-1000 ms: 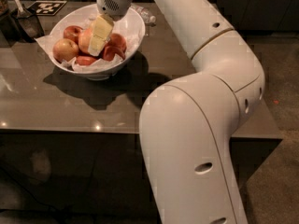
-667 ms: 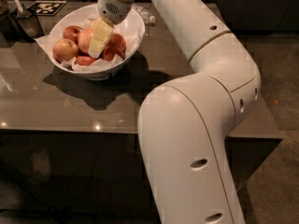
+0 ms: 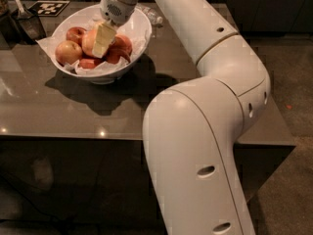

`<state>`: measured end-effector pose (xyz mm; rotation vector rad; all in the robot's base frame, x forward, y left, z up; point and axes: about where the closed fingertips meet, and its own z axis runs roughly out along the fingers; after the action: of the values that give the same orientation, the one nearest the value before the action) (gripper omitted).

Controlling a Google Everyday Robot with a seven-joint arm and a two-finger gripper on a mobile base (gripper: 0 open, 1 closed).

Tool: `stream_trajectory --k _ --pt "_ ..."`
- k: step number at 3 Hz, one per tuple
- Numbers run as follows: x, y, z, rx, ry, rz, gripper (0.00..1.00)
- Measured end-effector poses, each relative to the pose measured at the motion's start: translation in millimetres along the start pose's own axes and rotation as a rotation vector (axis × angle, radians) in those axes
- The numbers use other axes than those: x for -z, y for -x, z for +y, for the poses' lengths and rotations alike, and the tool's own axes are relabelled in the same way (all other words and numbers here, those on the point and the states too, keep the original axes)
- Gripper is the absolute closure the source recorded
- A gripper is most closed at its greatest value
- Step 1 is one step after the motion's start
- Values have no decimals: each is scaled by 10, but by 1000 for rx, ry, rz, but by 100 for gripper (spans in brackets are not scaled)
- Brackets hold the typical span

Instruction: Pick apple from white bowl

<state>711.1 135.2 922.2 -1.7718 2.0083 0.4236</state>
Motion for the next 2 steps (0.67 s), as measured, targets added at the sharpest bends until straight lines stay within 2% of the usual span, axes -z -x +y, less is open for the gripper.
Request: stream_trajectory --k 2 --pt "1 2 0 0 -1 0 89"
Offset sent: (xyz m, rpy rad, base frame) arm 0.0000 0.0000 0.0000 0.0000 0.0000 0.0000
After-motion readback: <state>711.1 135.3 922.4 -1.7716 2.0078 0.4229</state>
